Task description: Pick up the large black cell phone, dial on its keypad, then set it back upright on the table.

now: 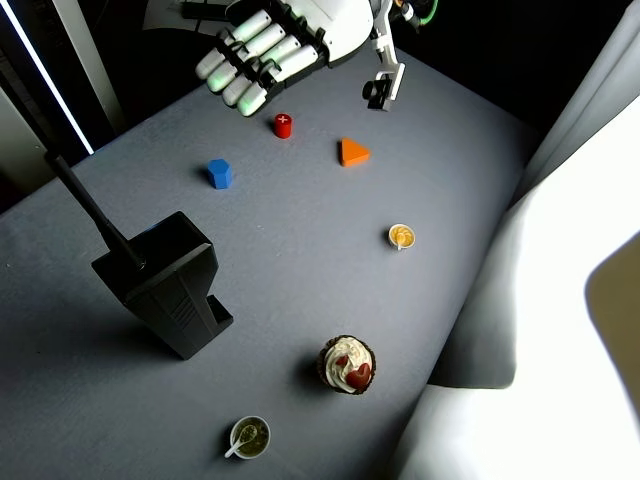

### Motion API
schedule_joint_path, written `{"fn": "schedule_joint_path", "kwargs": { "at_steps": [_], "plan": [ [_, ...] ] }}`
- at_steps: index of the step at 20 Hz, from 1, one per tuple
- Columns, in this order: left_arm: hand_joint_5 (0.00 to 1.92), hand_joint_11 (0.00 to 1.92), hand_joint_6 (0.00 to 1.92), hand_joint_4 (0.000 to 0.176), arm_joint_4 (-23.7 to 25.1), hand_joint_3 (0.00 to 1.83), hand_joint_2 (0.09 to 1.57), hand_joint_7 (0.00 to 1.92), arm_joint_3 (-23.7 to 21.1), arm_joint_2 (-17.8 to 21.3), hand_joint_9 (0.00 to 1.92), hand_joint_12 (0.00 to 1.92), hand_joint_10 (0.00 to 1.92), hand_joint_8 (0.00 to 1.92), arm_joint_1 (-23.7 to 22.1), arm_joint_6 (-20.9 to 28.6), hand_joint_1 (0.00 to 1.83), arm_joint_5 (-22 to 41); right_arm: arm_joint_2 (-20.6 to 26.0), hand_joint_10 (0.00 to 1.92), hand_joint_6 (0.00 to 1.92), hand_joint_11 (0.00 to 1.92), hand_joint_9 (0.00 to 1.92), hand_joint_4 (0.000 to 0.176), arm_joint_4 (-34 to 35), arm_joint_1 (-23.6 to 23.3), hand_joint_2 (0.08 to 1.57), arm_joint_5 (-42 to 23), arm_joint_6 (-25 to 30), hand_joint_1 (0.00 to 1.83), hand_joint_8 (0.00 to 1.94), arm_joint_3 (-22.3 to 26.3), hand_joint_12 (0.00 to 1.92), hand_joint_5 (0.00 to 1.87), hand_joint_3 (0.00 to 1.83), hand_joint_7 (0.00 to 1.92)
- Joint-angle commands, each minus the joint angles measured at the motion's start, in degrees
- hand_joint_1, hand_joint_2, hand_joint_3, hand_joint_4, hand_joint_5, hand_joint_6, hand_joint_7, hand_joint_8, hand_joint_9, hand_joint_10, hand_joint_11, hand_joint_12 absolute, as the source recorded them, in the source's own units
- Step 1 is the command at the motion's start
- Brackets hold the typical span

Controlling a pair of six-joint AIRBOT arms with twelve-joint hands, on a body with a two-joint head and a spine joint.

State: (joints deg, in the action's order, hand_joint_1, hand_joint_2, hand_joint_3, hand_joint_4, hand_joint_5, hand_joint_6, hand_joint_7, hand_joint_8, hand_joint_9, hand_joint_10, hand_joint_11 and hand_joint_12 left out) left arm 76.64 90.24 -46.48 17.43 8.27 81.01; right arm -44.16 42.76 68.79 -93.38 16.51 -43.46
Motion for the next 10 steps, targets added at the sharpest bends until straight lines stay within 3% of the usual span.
{"fn": "schedule_joint_path", "kwargs": {
  "at_steps": [1, 5, 10],
  "plan": [
    [0.17, 0.0, 0.0, 0.0, -5.93, 0.0, 1.12, 0.13, -0.35, 0.39, 0.13, 0.34, 0.0, 0.0, -1.12, -0.74, 0.0, 2.09, -0.09, 0.0, 0.0, 0.0, 0.04, 0.0, 0.09, -0.74, 0.86, -6.49, 0.66, 0.13, 0.0, -1.0, 0.34, 0.01, 0.0, 0.04],
    [0.17, 0.0, 0.0, 0.0, -6.49, 0.0, 1.11, 0.13, -0.35, 0.64, 0.13, 0.33, 0.0, 0.0, -1.12, -2.81, 0.0, 2.39, -2.29, 0.0, 0.0, 0.0, 0.0, 0.0, 0.02, -2.27, 0.83, -3.03, 0.66, 0.25, 0.0, -3.72, 0.17, 0.0, 0.0, 0.0],
    [0.18, 0.0, 0.0, 0.0, -6.68, 0.0, 1.12, 0.14, -0.35, 1.38, 0.14, 0.31, 0.0, 0.0, 0.05, -3.72, 0.0, 1.73, -4.56, 0.0, 0.0, 0.0, 0.0, 0.0, -1.73, -4.64, 0.81, -0.68, 0.65, 0.33, 0.0, -6.67, 0.19, 0.0, 0.0, 0.0]
  ]
}}
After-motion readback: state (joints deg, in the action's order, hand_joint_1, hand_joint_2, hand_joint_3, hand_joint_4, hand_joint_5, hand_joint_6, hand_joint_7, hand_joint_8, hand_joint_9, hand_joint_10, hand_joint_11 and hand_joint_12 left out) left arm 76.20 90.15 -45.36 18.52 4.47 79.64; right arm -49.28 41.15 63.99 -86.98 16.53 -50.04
